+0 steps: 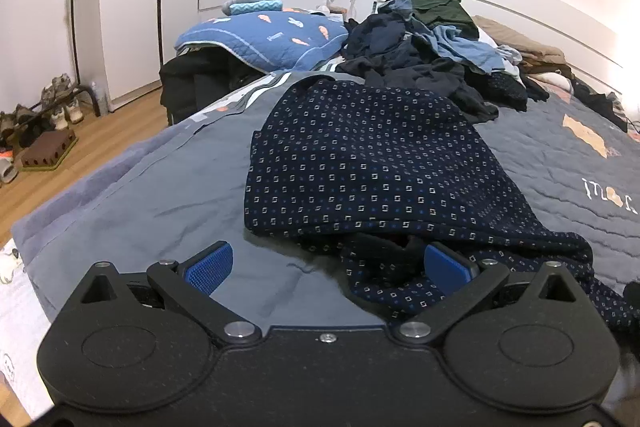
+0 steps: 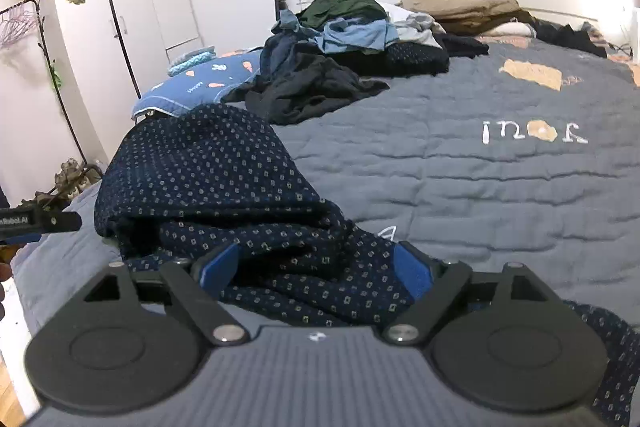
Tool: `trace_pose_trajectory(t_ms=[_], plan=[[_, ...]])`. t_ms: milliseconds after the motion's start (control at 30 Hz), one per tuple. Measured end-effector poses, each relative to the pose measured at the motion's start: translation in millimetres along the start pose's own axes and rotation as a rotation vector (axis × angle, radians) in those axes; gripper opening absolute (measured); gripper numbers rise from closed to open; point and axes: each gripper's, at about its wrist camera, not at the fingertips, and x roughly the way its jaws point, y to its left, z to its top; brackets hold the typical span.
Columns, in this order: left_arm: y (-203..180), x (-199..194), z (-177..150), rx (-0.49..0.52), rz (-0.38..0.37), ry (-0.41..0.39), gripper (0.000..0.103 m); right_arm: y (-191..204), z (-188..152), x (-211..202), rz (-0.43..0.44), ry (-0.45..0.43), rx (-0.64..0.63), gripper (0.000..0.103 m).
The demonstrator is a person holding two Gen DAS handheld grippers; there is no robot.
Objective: Fold clothes
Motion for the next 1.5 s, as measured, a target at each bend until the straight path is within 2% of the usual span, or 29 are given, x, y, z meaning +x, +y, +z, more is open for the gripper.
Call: trace_pose_trajectory(t_ms=[133,267,500,600,667,733,833,1000,1100,1233,1500], plan=[[-1,-2,1,0.001,-0.002,-0.002,0.103,-7,-1,-2,0.015,-0.006,0.02,0.084],[1,-3,2,-0.007,-0.001,-0.005,0.103,-5,2,-3,-0.044,0.007,-0.041,0.082],[1,-4,3,-0.005,-0.002,-0.008,0.103,-8,4,-2,-0.007,0.005,-0.009,0.077],[2,-5,4,-0.011,-0.002,-0.011,0.103,2,4,-3,0.0,-0.021,-0.081,0.081],[4,-5,5,-0.016,-0.002,-0.01,0.103,11,5,-3,-0.005,-0.034,-0.13,0.09],[5,-6,5,-0.021,-0.004,-0.011,0.103,19,7,-2,-0.048,-0.04,-0.141,0.097],[6,-6,6,-0.026,-0.007,-0.013,0.103,22,13,2,-0.027,-0.054,-0.185,0.097],[5,-6,7,-0.02,-0.014,-0.012,0.103,7,29,23,0.024,-0.038,-0.145,0.097],[6,-6,8,-0.028,-0.013,-0.011,0.103,9,31,42,0.014,-0.025,-0.224,0.097],[10,-5,9,-0.043,-0.011,-0.008,0.103,15,26,75,-0.028,0.035,-0.35,0.096],[13,-1,10,-0.062,-0.012,0.008,0.103,16,23,112,0.001,0.108,-0.311,0.092]])
